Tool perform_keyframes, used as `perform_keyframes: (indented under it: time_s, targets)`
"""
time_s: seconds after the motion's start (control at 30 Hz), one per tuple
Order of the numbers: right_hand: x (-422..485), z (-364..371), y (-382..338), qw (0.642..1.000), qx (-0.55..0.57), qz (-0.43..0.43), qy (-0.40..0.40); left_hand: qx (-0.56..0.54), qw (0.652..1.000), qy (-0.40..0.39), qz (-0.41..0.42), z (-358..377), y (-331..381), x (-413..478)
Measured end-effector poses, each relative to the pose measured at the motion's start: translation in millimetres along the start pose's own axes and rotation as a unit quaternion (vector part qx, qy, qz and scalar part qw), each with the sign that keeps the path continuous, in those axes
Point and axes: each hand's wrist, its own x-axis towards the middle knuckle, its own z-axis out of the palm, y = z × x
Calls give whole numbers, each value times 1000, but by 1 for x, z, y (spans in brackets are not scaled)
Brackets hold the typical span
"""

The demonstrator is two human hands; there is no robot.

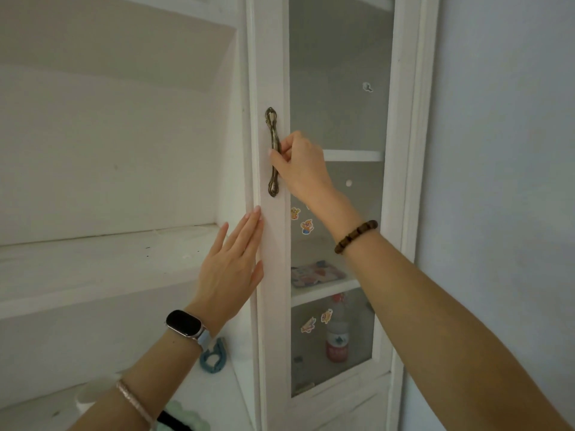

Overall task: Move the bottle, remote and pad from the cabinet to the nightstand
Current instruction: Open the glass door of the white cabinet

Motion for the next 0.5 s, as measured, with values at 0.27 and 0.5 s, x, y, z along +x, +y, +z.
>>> perform_keyframes:
  time_s: [0.27, 0.5]
  targets:
    - [-20, -24, -7, 1000, -21, -12, 6, -41, 998, 28, 47, -11, 6, -10]
    - [-63, -112, -4, 998, 57, 4, 32, -136, 970, 126, 156, -40, 63, -17]
